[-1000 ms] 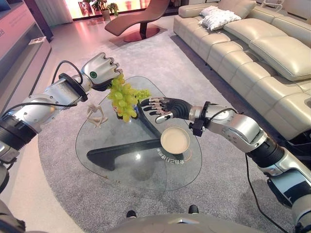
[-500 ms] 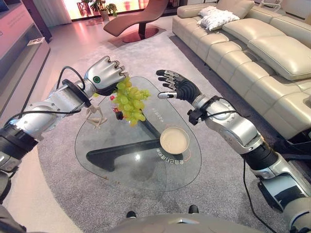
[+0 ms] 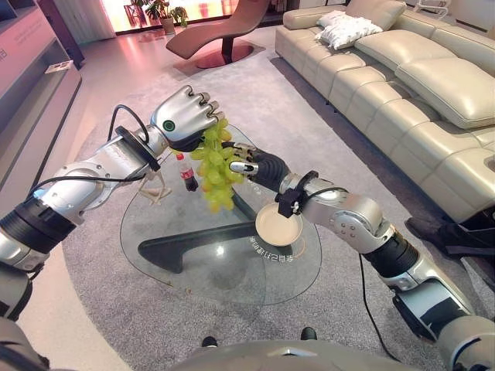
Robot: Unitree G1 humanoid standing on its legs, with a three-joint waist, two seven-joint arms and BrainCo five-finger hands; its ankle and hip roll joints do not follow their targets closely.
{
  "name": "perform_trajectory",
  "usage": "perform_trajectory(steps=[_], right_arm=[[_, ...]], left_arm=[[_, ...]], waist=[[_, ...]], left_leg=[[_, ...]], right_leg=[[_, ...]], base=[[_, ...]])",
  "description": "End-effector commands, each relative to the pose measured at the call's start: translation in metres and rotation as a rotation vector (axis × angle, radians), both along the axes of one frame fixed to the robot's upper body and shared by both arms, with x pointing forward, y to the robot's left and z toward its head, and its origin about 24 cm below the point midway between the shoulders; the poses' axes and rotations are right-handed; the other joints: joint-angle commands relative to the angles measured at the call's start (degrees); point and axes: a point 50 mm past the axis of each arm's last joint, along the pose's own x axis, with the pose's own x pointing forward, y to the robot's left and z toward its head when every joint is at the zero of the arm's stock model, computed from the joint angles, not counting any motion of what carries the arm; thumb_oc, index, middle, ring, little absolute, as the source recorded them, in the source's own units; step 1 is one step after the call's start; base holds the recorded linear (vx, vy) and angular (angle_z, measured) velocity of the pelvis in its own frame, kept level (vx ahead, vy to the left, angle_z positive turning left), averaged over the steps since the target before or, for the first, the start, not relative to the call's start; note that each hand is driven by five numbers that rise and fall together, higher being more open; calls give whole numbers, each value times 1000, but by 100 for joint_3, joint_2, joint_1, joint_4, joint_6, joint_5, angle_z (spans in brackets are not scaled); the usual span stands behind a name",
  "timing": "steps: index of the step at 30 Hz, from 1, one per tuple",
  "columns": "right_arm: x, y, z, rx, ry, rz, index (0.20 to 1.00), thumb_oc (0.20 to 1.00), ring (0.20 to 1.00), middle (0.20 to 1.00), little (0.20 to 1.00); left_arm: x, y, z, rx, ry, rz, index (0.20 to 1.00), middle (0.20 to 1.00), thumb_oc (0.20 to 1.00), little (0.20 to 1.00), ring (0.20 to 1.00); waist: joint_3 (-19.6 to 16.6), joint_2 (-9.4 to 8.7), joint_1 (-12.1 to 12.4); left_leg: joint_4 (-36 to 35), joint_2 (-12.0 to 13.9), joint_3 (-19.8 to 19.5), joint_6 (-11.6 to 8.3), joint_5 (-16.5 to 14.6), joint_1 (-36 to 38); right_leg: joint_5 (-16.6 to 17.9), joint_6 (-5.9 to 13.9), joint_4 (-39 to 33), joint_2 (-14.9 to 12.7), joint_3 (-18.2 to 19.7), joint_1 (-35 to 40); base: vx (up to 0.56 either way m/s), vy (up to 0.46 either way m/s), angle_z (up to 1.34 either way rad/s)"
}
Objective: Pick up fruits into the plate
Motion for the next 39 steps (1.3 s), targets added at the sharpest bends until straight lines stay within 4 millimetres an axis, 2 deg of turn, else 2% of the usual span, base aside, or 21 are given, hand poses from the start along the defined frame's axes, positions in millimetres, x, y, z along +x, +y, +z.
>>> perform_trajectory(steps=[1, 4, 11, 24, 30, 35, 37, 39], right_arm=[[-21, 37, 20, 138, 65, 237, 1000, 1000, 1000, 1000, 1000], [-29, 44, 15, 142, 138, 281, 1000, 1000, 1000, 1000, 1000], [-32, 45, 6, 161, 212, 286, 1000, 1000, 1000, 1000, 1000], [-27, 56, 19, 263, 150, 223, 1000, 1000, 1000, 1000, 1000], [-21, 52, 19, 243, 115, 184, 1000, 1000, 1000, 1000, 1000], [-13, 33, 14, 82, -42, 155, 1000, 1000, 1000, 1000, 1000], [-8, 21, 14, 34, -92, 126, 1000, 1000, 1000, 1000, 1000], [0, -1, 16, -33, -166, 66, 1000, 1000, 1000, 1000, 1000]], left_arm=[[2, -11, 76, -87, -311, -37, 200, 200, 200, 200, 200], [2, -15, 80, -85, -335, -43, 200, 200, 200, 200, 200], [3, -20, 86, -104, -356, -40, 200, 200, 200, 200, 200], [6, -40, 68, -89, -266, -85, 200, 200, 200, 200, 200], [7, -36, 71, -93, -273, -60, 200, 200, 200, 200, 200], [7, -15, 84, -117, -343, 10, 200, 200, 200, 200, 200], [6, -5, 88, -127, -360, 40, 200, 200, 200, 200, 200], [4, 10, 91, -120, -365, 88, 200, 200, 200, 200, 200]], waist=[[-119, -192, 153], [-132, -204, 145], [-166, -226, 137], [-163, -207, 134], [-159, -187, 116], [-144, -186, 109], [-138, -193, 104], [-129, -201, 86]], left_leg=[[115, 1, -64, 10, -583, 19], [108, 6, -65, 13, -582, 26], [106, 17, -68, 13, -574, 46], [133, 4, -59, 29, -597, 63], [132, -7, -52, 34, -593, 61], [124, 0, -40, 23, -570, 57], [123, 2, -41, 20, -565, 54], [117, 5, -45, 14, -556, 58]], right_leg=[[-579, 213, 181, -240, -380, 370], [-592, 212, 188, -239, -375, 375], [-597, 210, 193, -232, -383, 399], [-567, 235, 172, -270, -391, 410], [-544, 245, 160, -275, -377, 393], [-533, 245, 161, -267, -364, 384], [-530, 245, 165, -264, -364, 385], [-533, 245, 186, -262, -356, 380]], base=[[2, -17, 4], [0, 0, 0], [0, 0, 0], [0, 0, 0], [0, 0, 0], [0, 0, 0], [0, 0, 0], [0, 0, 0]])
